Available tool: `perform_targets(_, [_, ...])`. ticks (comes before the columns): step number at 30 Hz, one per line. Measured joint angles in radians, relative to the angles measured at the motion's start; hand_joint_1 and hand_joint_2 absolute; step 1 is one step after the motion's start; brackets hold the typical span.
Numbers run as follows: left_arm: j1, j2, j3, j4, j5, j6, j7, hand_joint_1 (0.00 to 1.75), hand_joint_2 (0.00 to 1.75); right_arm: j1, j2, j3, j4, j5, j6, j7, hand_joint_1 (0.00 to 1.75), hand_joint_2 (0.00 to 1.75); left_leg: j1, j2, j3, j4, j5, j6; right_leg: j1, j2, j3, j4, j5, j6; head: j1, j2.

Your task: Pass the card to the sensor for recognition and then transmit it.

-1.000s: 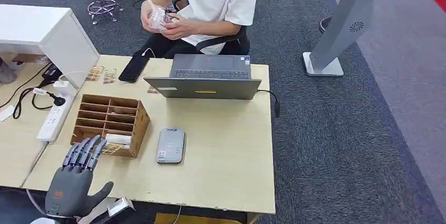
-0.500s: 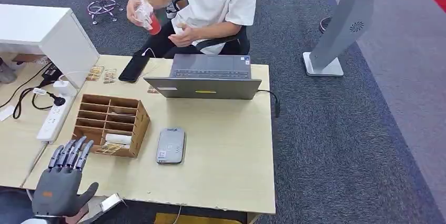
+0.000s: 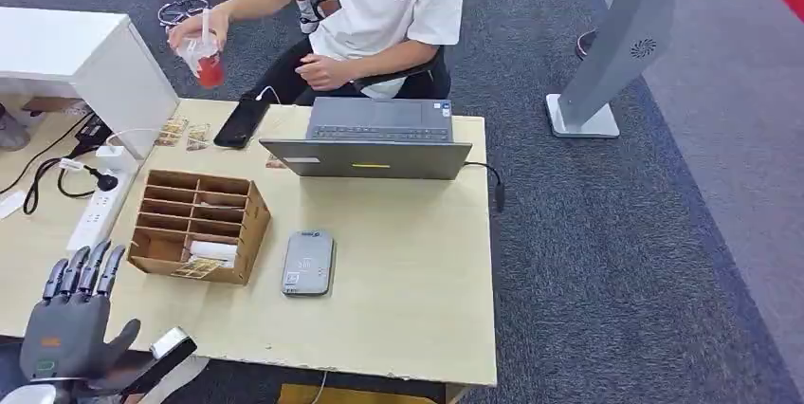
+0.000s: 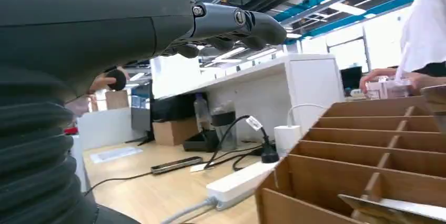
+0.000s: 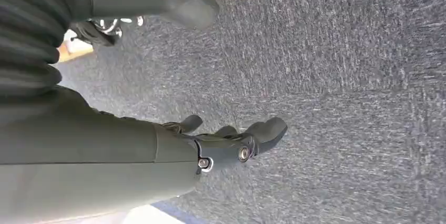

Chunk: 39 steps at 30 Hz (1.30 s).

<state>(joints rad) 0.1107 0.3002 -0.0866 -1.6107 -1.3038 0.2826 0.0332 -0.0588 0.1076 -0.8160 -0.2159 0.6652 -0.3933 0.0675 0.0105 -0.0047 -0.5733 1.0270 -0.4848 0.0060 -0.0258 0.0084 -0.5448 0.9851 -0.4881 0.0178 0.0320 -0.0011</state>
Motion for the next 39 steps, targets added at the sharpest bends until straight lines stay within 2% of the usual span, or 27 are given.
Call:
perform_targets(3, [-0.026,-0.005,0.014,0.047,-0.014,0.012,-0.005,0.0,1.75,0.0,0.0,0.0,0.0,0.016,0.006,0.001,0.0,1.75,0.0,0.0,0.0,0.0,0.0,0.0,0.0,0.0,0.0,0.0,0.0,0.0,0.0,0.0])
perform_targets(13, [-0.162,-0.009,0.015,0.228,-0.027,0.077,-0.1,0.0,1.75,-0.004,0.0,0.0,0.0,0.069,0.016,-0.004,0.0,1.75,0.0,0.0,0.0,0.0,0.001,0.0,0.0,-0.001,0.0,0.0,0.0,0.0,0.0,0.0])
perform_targets(16, [-0.194,-0.016,0.015,0.269,-0.031,0.087,-0.109,0.0,1.75,-0.005,0.0,0.0,0.0,0.078,0.017,-0.004,0.0,1.75,0.0,0.0,0.0,0.0,0.001,0.0,0.0,0.0,0.0,0.0,0.0,0.0,0.0,0.0])
perform_targets(28, [-0.252,-0.044,0.008,0.346,-0.012,0.08,-0.131,0.03,1.75,-0.005,0.0,0.0,0.0,0.091,0.024,-0.002,0.0,1.75,0.0,0.0,0.0,0.0,0.001,0.0,0.0,0.0,0.0,0.0,0.0,0.0,0.0,0.0])
perform_targets(39, [-0.255,-0.071,-0.054,0.356,0.011,0.04,-0.161,0.03,1.75,-0.005,0.0,0.0,-0.001,0.102,0.033,-0.007,0.0,1.75,0.0,0.0,0.0,0.0,0.0,0.0,0.0,0.0,0.0,0.0,0.0,0.0,0.001,0.0])
